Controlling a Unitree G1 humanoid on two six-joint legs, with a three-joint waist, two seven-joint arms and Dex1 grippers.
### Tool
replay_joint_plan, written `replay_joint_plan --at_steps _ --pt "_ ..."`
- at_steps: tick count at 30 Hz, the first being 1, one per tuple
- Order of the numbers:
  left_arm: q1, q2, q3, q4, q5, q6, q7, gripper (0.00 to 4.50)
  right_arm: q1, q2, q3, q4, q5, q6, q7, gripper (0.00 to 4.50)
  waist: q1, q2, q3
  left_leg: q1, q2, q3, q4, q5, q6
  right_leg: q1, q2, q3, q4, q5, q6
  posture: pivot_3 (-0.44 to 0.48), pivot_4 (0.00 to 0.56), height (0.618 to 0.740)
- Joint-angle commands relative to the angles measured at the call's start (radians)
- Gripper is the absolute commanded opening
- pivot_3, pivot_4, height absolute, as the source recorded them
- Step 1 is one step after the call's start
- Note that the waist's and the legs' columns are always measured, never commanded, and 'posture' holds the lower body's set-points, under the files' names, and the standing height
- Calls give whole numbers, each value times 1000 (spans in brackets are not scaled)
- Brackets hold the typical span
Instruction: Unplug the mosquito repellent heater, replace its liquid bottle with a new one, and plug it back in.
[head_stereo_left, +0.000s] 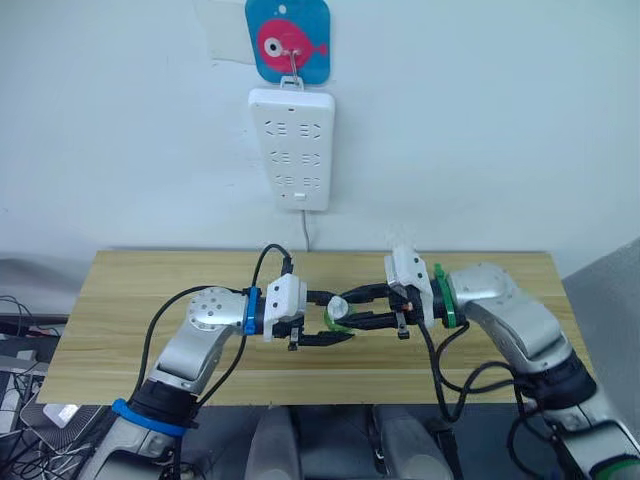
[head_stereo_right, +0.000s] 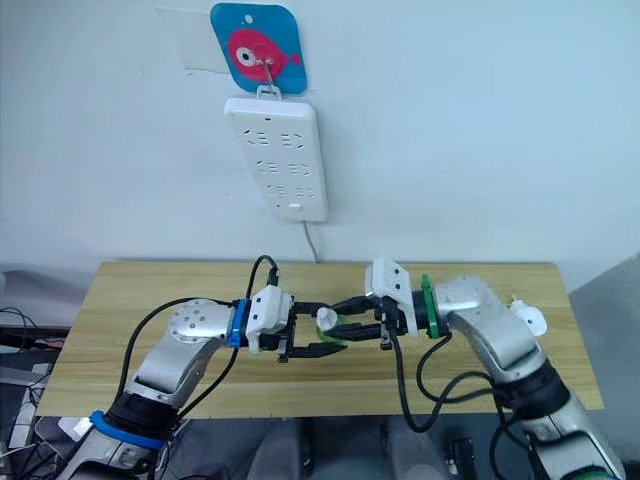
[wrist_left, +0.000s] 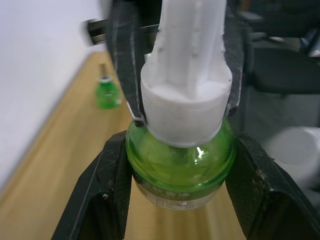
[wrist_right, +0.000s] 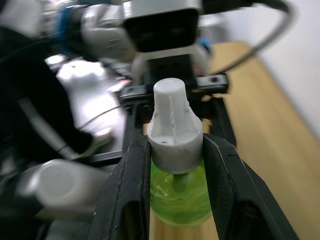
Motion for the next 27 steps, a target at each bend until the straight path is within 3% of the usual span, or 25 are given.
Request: replay_joint_plan --at_steps 1,4,9,14,20,27 --pt "11 7 -65 -60 -6 -6 -72 2253 -86 70 56 80 13 -162 187 1131 3 0 0 0 0 0 1 0 0 0 0 0 0 0 0 -29 238 740" --pt "9 14 -54 -60 -10 -2 -83 2253 -134 86 38 159 3 -187 234 1131 6 0 0 0 0 -1 2 0 0 0 0 0 0 0 0 -31 239 740" --pt "2 5 -25 -29 0 -2 -52 2253 -129 13 -9 161 12 -147 277 2780 14 0 0 0 0 -1 2 0 0 0 -1 -1 1 0 0 -43 244 740" --pt "3 -13 5 -5 8 0 14 2253 -2 -103 -98 -12 47 -14 145 4489 25 0 0 0 0 -1 3 0 1 1 -1 -1 1 0 0 -58 248 740" --pt "13 -50 42 4 10 47 145 2253 153 -79 -210 -266 23 166 -225 4489 9 0 0 0 0 -1 2 0 1 1 -1 -1 3 0 0 -91 254 740" --pt "-20 -117 79 22 20 114 300 2253 239 38 -158 -430 -28 261 -514 4489 -1 0 0 -1 -1 -2 3 0 0 1 0 0 5 0 0 -113 255 740"
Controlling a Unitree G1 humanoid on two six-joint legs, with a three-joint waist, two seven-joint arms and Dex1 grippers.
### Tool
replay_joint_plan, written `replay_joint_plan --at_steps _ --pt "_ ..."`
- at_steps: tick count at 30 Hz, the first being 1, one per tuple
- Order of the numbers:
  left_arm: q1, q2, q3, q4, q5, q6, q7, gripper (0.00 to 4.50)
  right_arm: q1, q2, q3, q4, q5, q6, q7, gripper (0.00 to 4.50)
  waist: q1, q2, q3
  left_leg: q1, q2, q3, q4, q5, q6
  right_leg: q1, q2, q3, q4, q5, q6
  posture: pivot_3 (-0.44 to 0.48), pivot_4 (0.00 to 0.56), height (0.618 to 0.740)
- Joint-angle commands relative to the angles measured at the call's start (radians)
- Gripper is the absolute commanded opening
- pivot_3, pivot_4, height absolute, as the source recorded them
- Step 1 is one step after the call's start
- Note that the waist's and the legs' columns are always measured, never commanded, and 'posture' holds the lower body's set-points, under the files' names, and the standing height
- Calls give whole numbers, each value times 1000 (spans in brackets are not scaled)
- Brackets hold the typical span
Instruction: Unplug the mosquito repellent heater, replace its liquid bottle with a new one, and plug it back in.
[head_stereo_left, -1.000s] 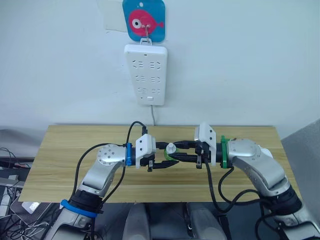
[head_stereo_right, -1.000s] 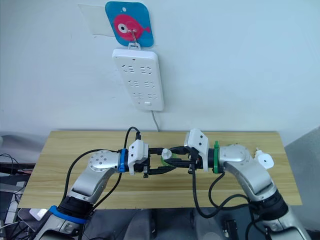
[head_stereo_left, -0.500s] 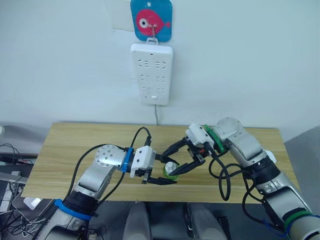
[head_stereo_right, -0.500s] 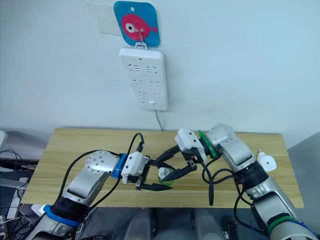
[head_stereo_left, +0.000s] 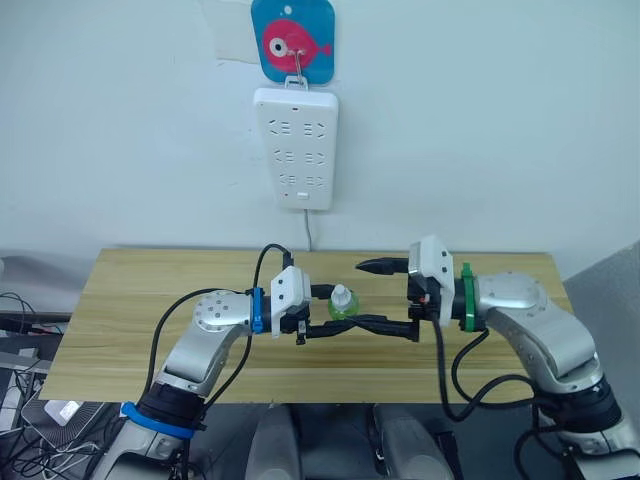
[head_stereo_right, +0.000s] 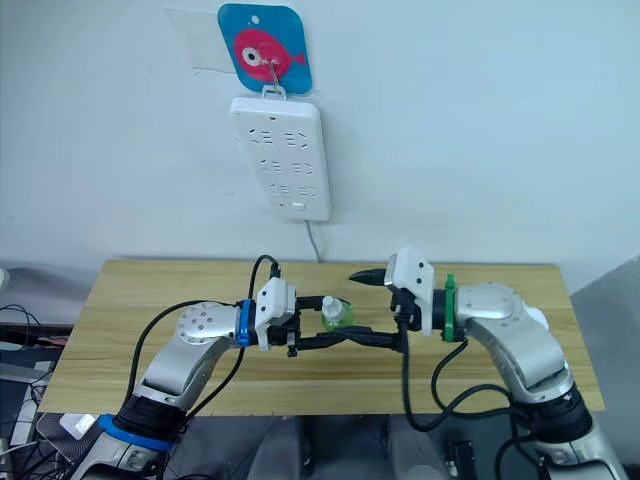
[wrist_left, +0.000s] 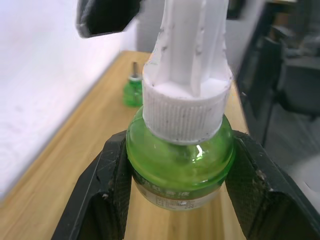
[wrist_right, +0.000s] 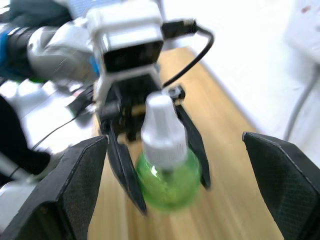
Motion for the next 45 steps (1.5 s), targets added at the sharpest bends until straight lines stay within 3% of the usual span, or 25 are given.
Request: replay_joint_plan --at_steps 1,9,10,13,20,26,30,34,37,41,45 --pt "-25 -24 34 4 -1 22 63 2253 19 35 33 -68 -35 7 -104 4489 0 0 0 0 0 0 0 0 0 0 0 0 0 0 0 -113 255 740" --pt "-57 -40 24 20 3 22 68 2253 -1 140 72 5 -99 -43 -224 4489 -1 0 0 0 0 0 0 0 0 -1 0 0 1 0 0 -108 251 740" --pt "-57 -39 23 19 3 21 65 2253 -3 144 73 18 -105 -56 -228 4323 -1 0 0 0 0 0 0 0 0 -1 0 0 1 0 0 -108 251 740" --pt "-58 -39 24 19 3 22 62 2253 -7 146 75 50 -123 -88 -230 3614 -1 0 0 0 0 1 0 0 0 -1 0 0 1 0 0 -108 251 740" --pt "-55 -39 22 15 1 26 58 2253 -4 150 78 49 -116 -119 -218 1102 -1 0 0 0 0 1 0 0 0 -1 0 0 1 0 0 -106 250 740" --pt "-35 -31 1 5 8 9 29 2253 -28 129 82 55 -81 -143 -133 1088 -1 0 0 0 0 1 0 0 0 -1 0 0 1 0 0 -104 247 740" --pt "33 31 -70 -53 19 -92 -116 2253 -97 51 135 133 -31 -248 152 1088 -6 0 0 0 0 1 0 0 0 -1 0 1 1 0 0 -101 243 740" --pt "88 105 -111 -132 -22 -138 -258 2253 -223 36 156 327 44 -294 444 1088 -8 0 0 0 1 1 0 0 0 -1 1 0 1 0 0 -64 234 740" --pt "105 141 -131 -175 -45 -146 -327 2253 -299 54 191 468 32 -366 603 1088 0 0 0 0 1 0 1 0 0 0 1 0 1 0 0 -29 241 740" --pt "94 159 -132 -177 -53 -148 -363 2253 -354 90 207 590 5 -444 693 1088 7 0 0 0 1 0 1 0 0 0 1 -1 1 0 0 -16 248 740" --pt "66 146 -110 -120 -34 -165 -343 2253 -376 62 192 607 15 -444 736 2343 23 0 0 0 1 0 1 0 0 -1 0 -1 1 0 0 -23 252 740"
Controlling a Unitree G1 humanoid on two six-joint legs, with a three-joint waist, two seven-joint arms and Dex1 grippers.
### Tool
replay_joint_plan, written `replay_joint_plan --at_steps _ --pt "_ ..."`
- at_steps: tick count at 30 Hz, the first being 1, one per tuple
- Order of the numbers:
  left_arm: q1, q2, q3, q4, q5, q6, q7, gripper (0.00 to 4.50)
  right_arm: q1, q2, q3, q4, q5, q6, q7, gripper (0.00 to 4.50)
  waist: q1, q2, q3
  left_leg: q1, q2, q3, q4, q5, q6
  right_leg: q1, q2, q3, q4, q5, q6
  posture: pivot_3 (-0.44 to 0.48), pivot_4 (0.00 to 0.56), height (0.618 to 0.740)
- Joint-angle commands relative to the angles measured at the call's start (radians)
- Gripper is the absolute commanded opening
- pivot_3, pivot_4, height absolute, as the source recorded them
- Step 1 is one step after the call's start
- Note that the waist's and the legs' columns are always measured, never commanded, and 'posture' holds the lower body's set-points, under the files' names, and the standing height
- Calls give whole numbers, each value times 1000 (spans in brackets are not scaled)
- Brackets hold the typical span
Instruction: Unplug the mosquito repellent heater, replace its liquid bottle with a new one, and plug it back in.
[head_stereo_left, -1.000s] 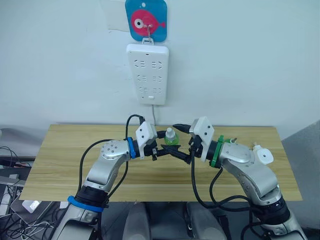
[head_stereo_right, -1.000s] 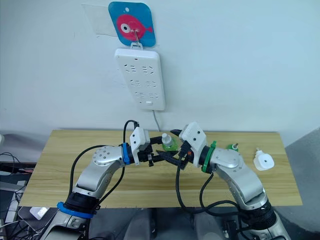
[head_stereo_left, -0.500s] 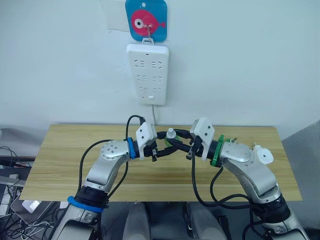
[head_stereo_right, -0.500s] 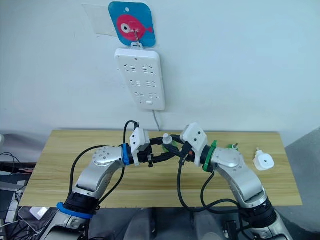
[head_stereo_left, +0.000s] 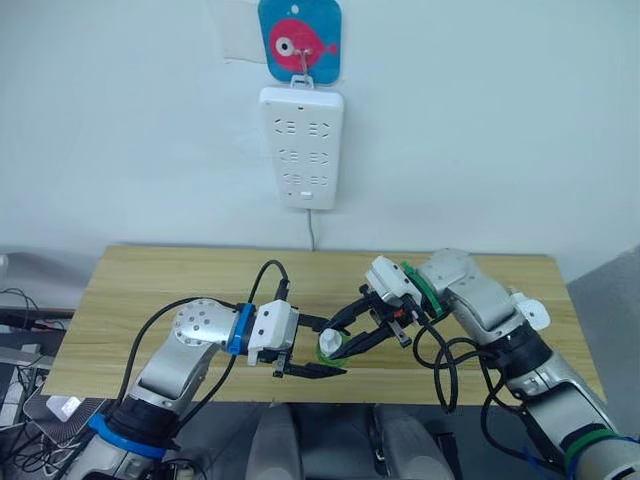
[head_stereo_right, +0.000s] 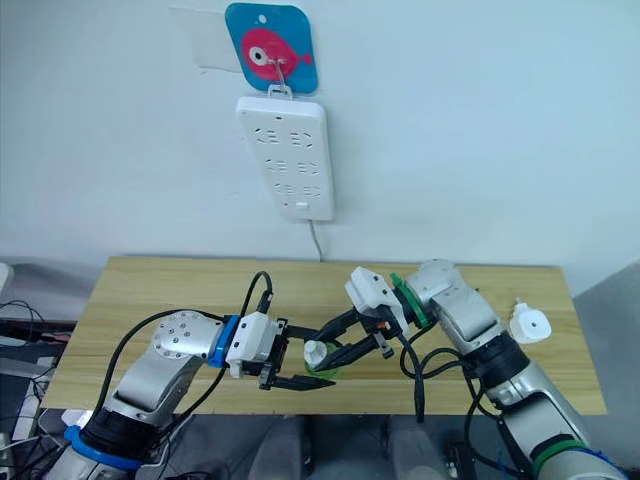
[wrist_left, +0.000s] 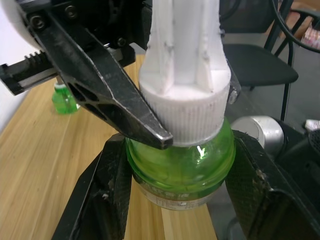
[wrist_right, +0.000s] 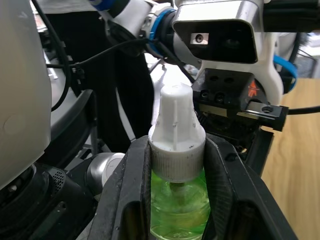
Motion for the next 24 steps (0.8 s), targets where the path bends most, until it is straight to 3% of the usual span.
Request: replay_joint_plan --at_steps 1,6,11,14,20,24 --pt "-7 -23 -45 1 15 -38 -26 2253 -39 -42 -69 -8 22 -4 32 2696 5 0 0 0 0 0 0 0 0 0 0 0 0 0 0 -27 254 740" --pt "-23 -48 -11 33 11 -10 30 2253 37 -159 -143 -82 28 23 -27 4474 10 0 0 0 0 0 0 0 0 0 0 0 0 0 0 -55 255 740" --pt "-35 -77 23 59 14 39 121 2253 188 -230 -242 -271 31 116 -205 4474 4 0 0 0 0 0 0 0 0 0 0 0 0 0 -1 -79 261 740" --pt "-38 -94 40 71 27 60 181 2253 260 -215 -273 -407 22 198 -365 4474 -8 0 0 0 0 0 0 0 0 0 0 1 1 0 0 -95 268 740" --pt "-31 -113 37 65 42 67 234 2253 316 -97 -219 -541 -56 289 -652 4474 -20 0 0 0 0 0 0 0 0 0 1 1 3 0 0 -111 269 740" --pt "-32 -124 25 57 46 71 237 2253 301 -43 -159 -528 -111 292 -721 4474 -20 0 0 0 0 0 0 0 0 -1 1 1 2 0 0 -114 263 740"
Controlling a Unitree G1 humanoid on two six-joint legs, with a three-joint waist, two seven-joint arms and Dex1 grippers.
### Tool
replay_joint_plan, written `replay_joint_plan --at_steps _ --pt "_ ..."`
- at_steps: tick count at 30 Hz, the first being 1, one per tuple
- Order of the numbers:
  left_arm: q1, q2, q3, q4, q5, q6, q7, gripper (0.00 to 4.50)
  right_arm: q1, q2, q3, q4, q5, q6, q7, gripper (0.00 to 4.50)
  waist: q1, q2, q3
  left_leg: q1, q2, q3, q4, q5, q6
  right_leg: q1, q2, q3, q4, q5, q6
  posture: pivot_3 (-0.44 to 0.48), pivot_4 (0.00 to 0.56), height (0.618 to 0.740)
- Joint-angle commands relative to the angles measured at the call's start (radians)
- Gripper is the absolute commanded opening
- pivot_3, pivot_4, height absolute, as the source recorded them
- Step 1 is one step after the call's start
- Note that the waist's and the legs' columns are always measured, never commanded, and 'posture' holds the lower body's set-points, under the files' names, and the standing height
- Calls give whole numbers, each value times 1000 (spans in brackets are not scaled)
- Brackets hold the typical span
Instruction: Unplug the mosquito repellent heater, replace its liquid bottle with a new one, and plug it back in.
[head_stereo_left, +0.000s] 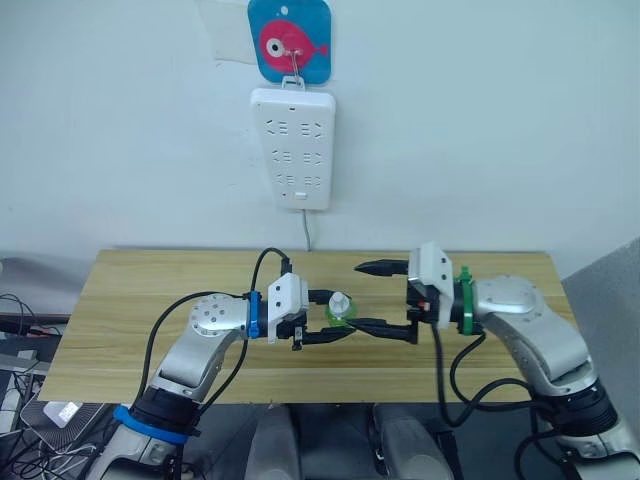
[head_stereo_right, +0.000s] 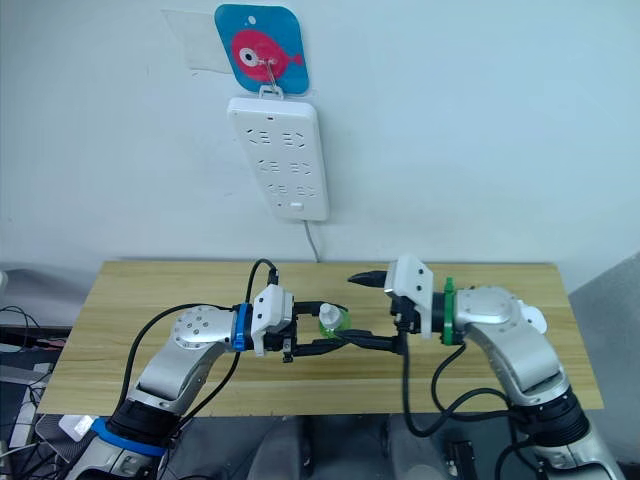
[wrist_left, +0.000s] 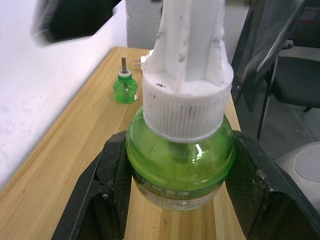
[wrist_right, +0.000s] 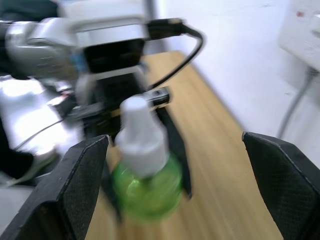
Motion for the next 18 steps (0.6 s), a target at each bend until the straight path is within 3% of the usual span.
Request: replay_joint_plan --at_steps 1,9,18 --pt "2 -12 -8 -33 -3 -2 4 2253 -20 22 30 -20 -32 -4 -48 4474 0 0 0 0 0 0 0 0 0 0 0 0 0 0 0 -114 263 740" --pt "-24 -19 -10 -8 0 -10 -6 2253 -54 50 31 33 -65 -9 -96 4474 0 0 0 0 0 0 0 0 0 0 0 0 -1 0 0 -115 256 740" --pt "6 -2 0 -24 -3 -14 -14 2253 -5 -85 -109 11 44 1 -8 4474 1 0 0 0 0 0 0 0 0 0 0 0 -1 0 0 -116 253 740"
